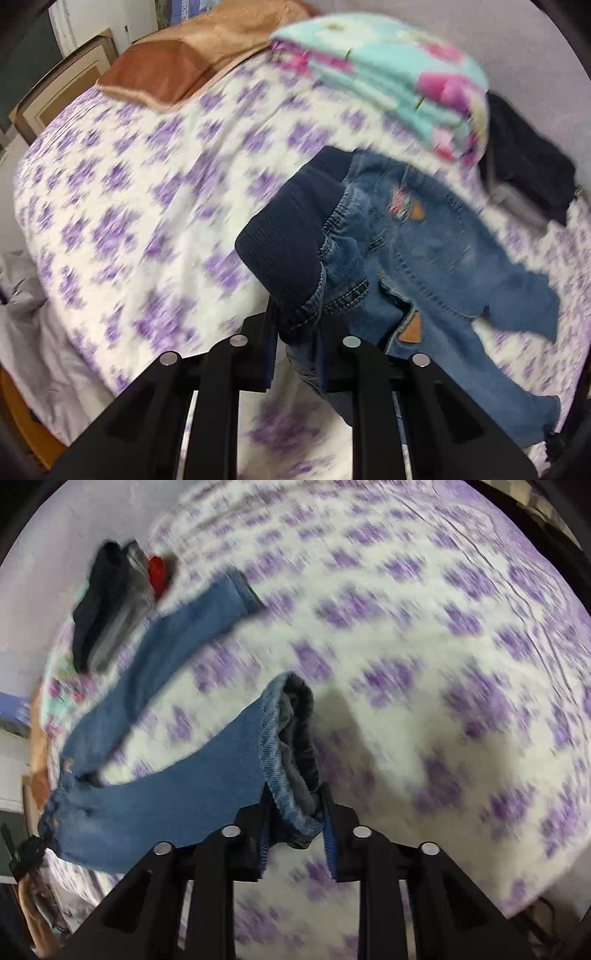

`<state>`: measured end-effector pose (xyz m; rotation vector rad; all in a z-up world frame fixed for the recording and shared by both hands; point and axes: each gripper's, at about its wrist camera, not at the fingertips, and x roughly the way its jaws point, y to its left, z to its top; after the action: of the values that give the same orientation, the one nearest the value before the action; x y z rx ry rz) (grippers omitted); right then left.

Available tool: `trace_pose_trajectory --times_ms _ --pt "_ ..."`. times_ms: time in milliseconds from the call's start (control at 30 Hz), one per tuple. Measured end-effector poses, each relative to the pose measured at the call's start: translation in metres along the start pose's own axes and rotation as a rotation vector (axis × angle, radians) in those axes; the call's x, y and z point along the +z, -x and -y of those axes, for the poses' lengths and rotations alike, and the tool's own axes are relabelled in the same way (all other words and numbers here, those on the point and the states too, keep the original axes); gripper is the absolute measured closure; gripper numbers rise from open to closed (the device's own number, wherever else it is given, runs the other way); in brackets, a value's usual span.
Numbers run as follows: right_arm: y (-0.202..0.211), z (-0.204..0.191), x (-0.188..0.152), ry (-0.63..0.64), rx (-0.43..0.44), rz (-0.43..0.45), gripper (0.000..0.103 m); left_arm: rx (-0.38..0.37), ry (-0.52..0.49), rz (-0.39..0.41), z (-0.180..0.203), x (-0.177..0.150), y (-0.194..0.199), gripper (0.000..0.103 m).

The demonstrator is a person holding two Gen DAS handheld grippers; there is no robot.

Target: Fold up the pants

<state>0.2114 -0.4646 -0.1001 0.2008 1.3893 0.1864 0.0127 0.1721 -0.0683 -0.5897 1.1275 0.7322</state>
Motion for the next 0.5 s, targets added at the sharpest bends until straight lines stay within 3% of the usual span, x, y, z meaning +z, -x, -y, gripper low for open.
trace_pose_trajectory --times_ms 67,100,167,200,267,300,333,367,500 --pt "-0.022 0.009 -0.007 0.06 -0.232 -0.027 0.03 0.132 -0.037 -0.076 -0.008 -0.014 -0.028 0.07" --pt "-0.032 0.014 -0.009 0.079 -0.331 -0.05 0.029 0.221 -0.063 -0.105 -0.011 -0.02 -0.038 0.07" --pt "-0.031 0.021 -0.007 0.024 -0.337 -0.037 0.031 0.398 -0.128 -0.104 -0.016 -0.027 -0.043 0.07" --pt "-0.024 0.02 -0.004 -0.005 -0.344 0.009 0.031 0.418 -0.127 -0.081 -0.018 -0.027 -0.037 0.067" --pt "-0.002 0.008 0.009 0.001 -0.343 0.161 0.03 0.396 -0.08 0.031 -0.023 -0.02 -0.011 0.043" --pt "0.005 0.0 0.016 0.02 -0.326 0.226 0.027 0.354 -0.058 0.114 -0.02 -0.013 0.006 0.036" --pt "0.009 -0.013 0.028 0.048 -0.289 0.289 0.02 0.326 -0.052 0.154 -0.017 -0.01 0.013 0.022" --pt "0.008 -0.025 0.038 0.071 -0.258 0.307 0.018 0.286 -0.053 0.193 -0.009 -0.003 0.018 0.014" --pt "-0.001 -0.085 0.083 0.171 -0.09 0.379 0.015 0.125 -0.118 0.222 0.044 0.022 0.015 0.014"
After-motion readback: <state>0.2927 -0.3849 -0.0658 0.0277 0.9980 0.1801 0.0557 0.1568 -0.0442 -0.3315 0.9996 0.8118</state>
